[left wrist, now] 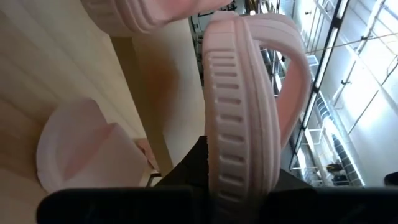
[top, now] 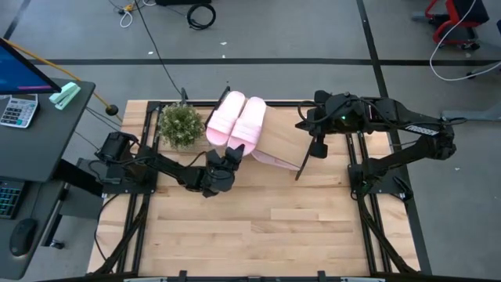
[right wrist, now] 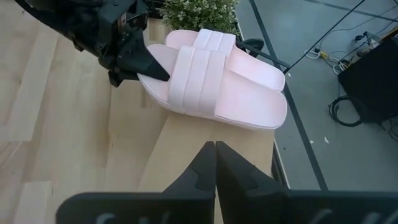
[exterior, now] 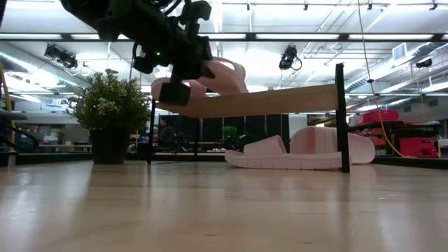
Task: Pick and place slides into the shelf
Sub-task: Put the pink slide on the shelf
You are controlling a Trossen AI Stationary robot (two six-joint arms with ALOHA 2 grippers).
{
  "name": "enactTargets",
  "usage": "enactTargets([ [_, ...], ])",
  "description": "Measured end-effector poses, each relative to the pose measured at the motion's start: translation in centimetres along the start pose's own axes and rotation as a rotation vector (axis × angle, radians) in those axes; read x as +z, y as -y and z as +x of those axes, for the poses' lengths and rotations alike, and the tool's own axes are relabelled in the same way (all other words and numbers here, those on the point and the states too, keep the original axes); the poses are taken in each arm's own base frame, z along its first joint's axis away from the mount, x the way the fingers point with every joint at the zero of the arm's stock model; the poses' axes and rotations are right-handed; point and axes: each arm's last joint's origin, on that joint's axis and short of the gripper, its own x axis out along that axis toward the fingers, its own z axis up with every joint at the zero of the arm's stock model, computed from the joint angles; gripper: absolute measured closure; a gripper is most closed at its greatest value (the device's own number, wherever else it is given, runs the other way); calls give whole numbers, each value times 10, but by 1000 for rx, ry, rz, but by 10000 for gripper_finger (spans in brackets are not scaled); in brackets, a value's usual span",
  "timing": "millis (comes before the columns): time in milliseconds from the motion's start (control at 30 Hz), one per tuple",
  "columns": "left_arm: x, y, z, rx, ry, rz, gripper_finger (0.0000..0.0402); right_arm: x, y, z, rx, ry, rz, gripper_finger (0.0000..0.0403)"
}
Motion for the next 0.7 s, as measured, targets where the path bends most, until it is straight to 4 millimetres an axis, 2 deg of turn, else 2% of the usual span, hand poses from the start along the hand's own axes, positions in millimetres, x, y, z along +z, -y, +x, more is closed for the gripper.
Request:
enactTargets([
  [300,2,-7,0,32,5,-11,360,0,0,0,3,1,-1,396],
  [700,6,-7,12,52,-13,-16,360,0,0,0,6,1,-1,396],
])
